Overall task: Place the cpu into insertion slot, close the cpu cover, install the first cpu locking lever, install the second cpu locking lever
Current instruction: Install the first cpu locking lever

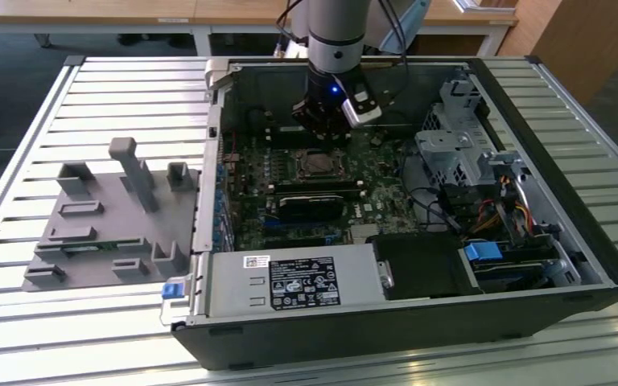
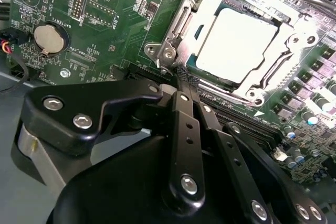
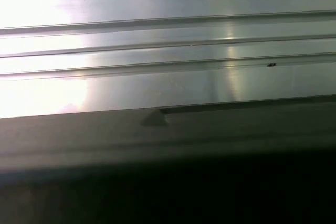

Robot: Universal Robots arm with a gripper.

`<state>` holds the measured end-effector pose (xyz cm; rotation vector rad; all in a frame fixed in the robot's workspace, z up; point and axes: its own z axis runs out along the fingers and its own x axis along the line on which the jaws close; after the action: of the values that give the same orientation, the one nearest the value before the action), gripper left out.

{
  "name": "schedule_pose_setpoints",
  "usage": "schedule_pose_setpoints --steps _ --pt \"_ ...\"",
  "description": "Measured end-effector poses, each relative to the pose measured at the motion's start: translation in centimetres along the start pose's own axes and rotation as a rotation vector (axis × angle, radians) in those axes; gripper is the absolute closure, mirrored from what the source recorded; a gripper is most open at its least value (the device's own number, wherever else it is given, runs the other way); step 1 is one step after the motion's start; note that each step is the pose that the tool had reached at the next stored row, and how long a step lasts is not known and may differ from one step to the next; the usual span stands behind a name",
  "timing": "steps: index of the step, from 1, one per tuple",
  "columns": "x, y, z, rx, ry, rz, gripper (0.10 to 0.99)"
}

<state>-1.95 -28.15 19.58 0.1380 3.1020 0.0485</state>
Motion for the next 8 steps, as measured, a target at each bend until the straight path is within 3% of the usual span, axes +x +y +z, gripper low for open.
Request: schedule_pose_setpoints --steps 3,8 --pt "0.00 0.01 0.02 -0.001 0.0001 0.000 0.980" --pt "0.00 0.03 0.03 -0.016 0.0012 0.001 0.980"
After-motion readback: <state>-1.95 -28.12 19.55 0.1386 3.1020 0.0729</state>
